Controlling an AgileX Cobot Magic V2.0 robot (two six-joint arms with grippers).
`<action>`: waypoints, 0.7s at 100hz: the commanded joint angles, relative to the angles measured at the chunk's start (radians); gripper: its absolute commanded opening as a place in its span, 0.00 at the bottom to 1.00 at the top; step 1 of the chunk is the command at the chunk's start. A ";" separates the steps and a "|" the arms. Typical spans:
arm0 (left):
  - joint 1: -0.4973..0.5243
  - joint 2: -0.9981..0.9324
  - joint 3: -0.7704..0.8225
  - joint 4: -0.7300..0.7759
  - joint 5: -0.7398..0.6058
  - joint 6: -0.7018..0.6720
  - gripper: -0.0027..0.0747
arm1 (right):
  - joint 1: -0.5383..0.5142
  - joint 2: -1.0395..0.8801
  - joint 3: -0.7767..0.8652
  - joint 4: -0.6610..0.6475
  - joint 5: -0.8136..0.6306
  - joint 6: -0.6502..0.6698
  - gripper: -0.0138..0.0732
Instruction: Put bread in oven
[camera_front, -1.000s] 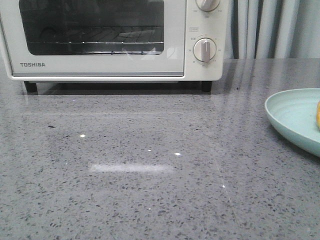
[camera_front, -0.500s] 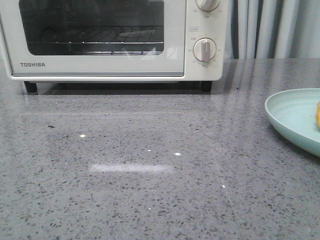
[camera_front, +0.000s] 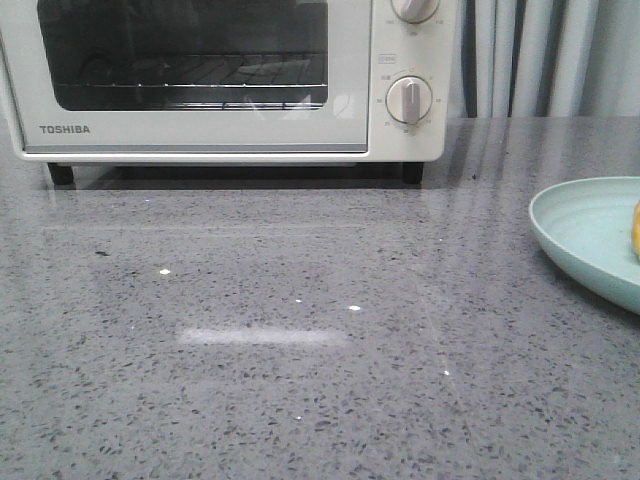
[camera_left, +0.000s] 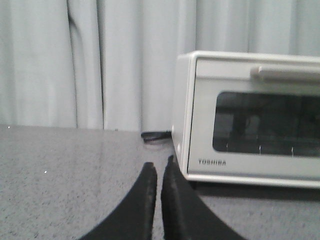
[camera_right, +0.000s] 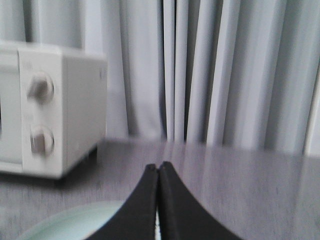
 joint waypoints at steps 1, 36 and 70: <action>-0.008 -0.033 0.023 -0.100 -0.157 -0.005 0.01 | -0.006 -0.016 0.008 0.030 -0.201 0.015 0.11; -0.008 -0.033 0.019 -0.172 -0.369 -0.110 0.01 | -0.006 -0.016 0.008 0.033 -0.552 0.054 0.11; -0.008 -0.033 -0.003 -0.218 -0.368 -0.163 0.01 | -0.006 -0.016 -0.098 0.033 -0.568 0.117 0.11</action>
